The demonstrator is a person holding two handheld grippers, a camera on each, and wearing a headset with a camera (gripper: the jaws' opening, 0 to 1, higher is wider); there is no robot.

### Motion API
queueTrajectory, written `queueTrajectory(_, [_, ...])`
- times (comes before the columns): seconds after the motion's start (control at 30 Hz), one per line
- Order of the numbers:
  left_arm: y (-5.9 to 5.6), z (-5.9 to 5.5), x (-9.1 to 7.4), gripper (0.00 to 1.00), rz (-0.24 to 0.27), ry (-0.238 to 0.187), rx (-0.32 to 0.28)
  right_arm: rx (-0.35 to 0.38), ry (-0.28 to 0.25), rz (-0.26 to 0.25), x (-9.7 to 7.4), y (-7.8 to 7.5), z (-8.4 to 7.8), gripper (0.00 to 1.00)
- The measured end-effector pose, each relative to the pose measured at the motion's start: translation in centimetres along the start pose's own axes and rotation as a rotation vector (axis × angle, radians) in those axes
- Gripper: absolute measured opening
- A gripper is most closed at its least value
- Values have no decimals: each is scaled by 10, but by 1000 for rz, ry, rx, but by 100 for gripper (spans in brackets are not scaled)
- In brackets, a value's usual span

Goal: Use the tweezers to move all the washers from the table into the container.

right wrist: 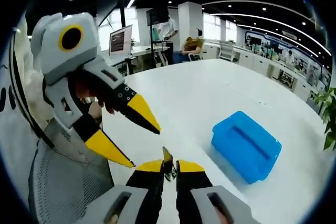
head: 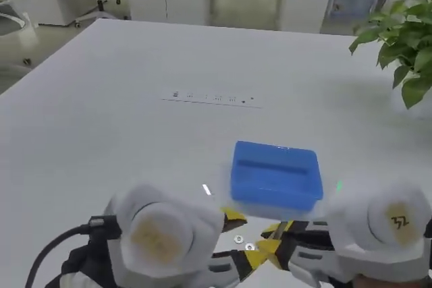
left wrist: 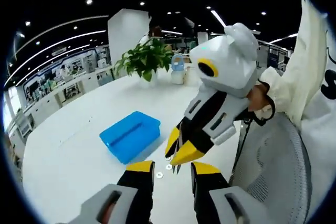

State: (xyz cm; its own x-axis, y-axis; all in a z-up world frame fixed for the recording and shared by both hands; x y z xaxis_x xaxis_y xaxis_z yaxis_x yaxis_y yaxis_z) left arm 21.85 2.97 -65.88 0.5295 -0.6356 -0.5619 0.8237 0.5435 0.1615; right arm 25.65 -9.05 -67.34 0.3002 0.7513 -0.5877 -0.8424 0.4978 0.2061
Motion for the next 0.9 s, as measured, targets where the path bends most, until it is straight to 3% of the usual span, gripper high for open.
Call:
queueTrajectory(0.07, [2,-13,1,33,20,55,-58,33,-22,11,6,-6,4,5])
queueTrajectory(0.17, [2,-25,3,39,38,77,-106,69,-31,29,17,-15,8,5])
queueTrajectory(0.27, [2,-37,7,53,52,104,-180,67,-28,26,29,-21,7,5])
queueTrajectory(0.53, [-1,-46,14,63,74,118,-222,56,13,18,51,-34,-1,5])
queueTrajectory(0.73, [-3,-48,16,63,58,128,-230,52,31,17,56,-36,-6,5])
queueTrajectory(0.9, [-4,-49,17,62,59,133,-246,58,16,21,58,-36,-7,5])
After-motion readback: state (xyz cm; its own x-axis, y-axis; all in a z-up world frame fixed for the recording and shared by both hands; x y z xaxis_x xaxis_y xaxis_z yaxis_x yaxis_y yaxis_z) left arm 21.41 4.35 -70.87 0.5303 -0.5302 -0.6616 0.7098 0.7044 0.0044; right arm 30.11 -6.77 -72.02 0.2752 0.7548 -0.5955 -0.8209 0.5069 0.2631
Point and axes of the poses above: the centre of the closed fingertips' face, and the gripper's own axes: x roughly forward along the fingers, y roughly to its left, z roughly out of its top, the point moved 8 cm from there along -x, roughly backward along the fingers, and after that the axes turned 9 degrees about x, right-handed, at the moved point
